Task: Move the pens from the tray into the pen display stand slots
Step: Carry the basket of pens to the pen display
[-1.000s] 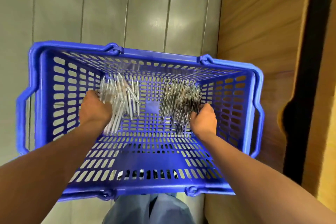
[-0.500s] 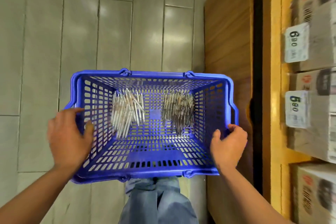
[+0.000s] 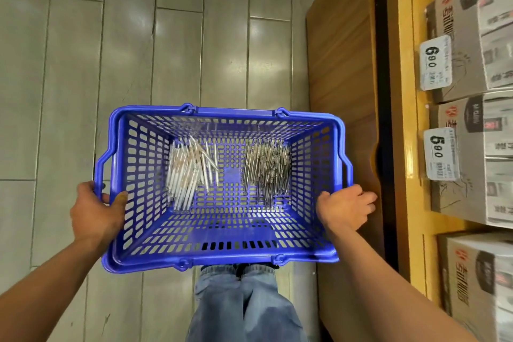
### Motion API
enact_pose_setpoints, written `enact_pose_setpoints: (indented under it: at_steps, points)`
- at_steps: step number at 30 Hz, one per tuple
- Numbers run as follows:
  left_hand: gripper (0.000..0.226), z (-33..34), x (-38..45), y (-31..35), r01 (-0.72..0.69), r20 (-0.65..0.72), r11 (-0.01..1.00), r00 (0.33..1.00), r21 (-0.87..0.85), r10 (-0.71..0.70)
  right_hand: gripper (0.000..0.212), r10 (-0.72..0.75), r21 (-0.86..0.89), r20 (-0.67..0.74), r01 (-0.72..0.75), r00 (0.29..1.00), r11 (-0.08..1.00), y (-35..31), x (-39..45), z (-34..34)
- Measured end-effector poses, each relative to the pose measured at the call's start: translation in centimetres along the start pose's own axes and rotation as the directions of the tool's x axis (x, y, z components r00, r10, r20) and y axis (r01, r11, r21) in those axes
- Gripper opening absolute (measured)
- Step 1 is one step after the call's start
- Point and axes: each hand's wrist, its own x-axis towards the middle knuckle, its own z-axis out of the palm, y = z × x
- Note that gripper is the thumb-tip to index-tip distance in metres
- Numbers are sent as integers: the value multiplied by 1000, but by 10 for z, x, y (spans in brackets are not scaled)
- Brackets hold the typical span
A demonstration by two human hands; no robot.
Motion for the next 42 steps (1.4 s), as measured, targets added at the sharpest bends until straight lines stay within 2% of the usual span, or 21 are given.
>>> enact_pose_setpoints:
  at_steps: [2,5,9,13,16,24,28,32,35,38,42]
  points:
    - [41,-8,8,-2,71,28,995,997,-63,-69,56,-5,96,74,-2,997,995,1,4,3]
    - [29,-20,18,-8,206,157,952,972,-228,-173,44,-69,260,225,8,972,966,6,9,2]
    - [24,-33,18,-6,313,272,877,937,-364,-221,28,-214,436,244,90,946,895,9,15,-6]
    - [38,-45,15,3,309,252,875,941,-373,-225,25,-247,526,280,67,928,848,2,17,-29]
    - [33,-72,3,12,277,207,887,955,-371,-212,28,-324,556,345,87,881,827,-1,9,-60]
    - [28,-219,-49,54,293,223,858,951,-421,-216,26,-468,633,372,150,801,760,-18,-56,-225]
    - [23,-319,-90,111,256,208,833,963,-491,-173,17,-525,700,298,191,797,688,-37,-97,-334]
    - [16,-410,-135,163,205,182,776,976,-596,-117,17,-586,733,243,248,773,633,-56,-134,-437]
    - [13,-464,-167,193,151,144,743,987,-652,-74,20,-630,732,186,322,754,600,-69,-156,-504]
    - [10,-513,-195,212,101,114,702,993,-705,-28,14,-667,745,107,385,737,544,-81,-176,-563]
    - [13,-565,-228,226,57,61,636,998,-769,-16,5,-749,751,38,476,662,458,-100,-196,-625]
